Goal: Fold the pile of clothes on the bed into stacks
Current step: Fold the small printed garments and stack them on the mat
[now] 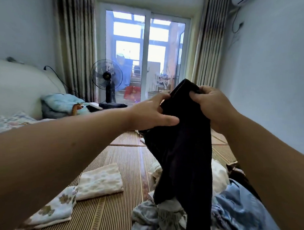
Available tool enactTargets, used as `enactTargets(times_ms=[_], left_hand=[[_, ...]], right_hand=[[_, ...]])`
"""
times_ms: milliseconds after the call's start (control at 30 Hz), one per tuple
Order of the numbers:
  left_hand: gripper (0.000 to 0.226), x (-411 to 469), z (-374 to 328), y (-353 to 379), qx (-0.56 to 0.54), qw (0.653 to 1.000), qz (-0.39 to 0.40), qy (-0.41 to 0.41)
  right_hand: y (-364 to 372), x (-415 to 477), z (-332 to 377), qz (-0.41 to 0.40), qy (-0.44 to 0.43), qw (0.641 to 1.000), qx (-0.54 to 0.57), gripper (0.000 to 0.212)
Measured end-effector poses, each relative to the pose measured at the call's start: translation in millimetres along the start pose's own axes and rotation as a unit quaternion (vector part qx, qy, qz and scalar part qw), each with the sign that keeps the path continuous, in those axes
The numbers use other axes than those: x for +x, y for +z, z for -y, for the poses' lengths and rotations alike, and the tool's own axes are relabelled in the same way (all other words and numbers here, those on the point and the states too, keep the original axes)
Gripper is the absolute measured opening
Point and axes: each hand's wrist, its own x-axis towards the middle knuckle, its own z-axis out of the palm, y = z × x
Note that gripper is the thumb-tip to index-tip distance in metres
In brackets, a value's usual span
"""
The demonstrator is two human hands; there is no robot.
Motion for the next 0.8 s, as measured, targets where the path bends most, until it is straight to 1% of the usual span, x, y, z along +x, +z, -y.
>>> enactTargets(times_ms=[67,100,133,167,200,233,300,367,400,433,533,600,667,700,733,800], left_hand=[[0.083,-15,22,-6,0.106,0.994,0.009,-0.019],[0.078,-22,33,-11,0.181,0.983,0.007,-0.023],[0.065,-29,43,-18,0.259,0.966,0.002,-0.018],[0.047,-34,52,-26,0.315,0.949,-0.007,-0.005],[0.031,-40,58,-37,0.343,0.939,-0.025,0.01],[0.021,-45,64,-50,0.346,0.936,-0.057,0.024],[0.016,-55,71,-79,0.297,0.941,-0.152,0.053],[0.017,-66,71,-109,0.261,0.93,-0.246,0.077],[0.022,-71,68,-123,0.256,0.923,-0.277,0.075],[0.028,-75,64,-138,0.236,0.923,-0.297,0.062],[0.032,-86,52,-175,0.127,0.947,-0.296,0.008],[0.028,-92,47,-191,0.08,0.953,-0.293,-0.013],[0.024,-98,44,-203,0.087,0.944,-0.317,-0.032],[0.023,-101,44,-208,0.099,0.938,-0.33,-0.04],[0.023,-104,43,-212,0.108,0.933,-0.339,-0.046],[0.021,-110,45,-216,0.121,0.93,-0.343,-0.056]], right_hand=[[7,0,8,0.008,0.013,0.996,0.087,0.015],[10,0,12,0.013,0.019,0.993,0.12,0.015],[14,0,17,0.021,0.024,0.989,0.144,0.015],[19,1,20,0.03,0.03,0.986,0.16,0.015],[23,1,25,0.043,0.033,0.984,0.171,0.016],[28,2,29,0.053,0.032,0.982,0.181,0.018],[34,7,39,0.066,0.026,0.978,0.196,0.021],[39,12,49,0.083,0.016,0.979,0.185,0.023],[42,15,54,0.095,0.011,0.981,0.17,0.023],[47,19,59,0.104,0.005,0.983,0.152,0.023],[64,28,74,0.095,-0.038,0.989,0.111,0.022],[78,30,82,0.105,-0.069,0.989,0.081,0.032],[93,30,86,0.14,-0.076,0.986,0.055,0.04],[101,30,86,0.153,-0.074,0.984,0.058,0.04],[108,30,85,0.16,-0.071,0.983,0.062,0.036],[121,27,82,0.181,-0.078,0.98,0.037,0.019]])
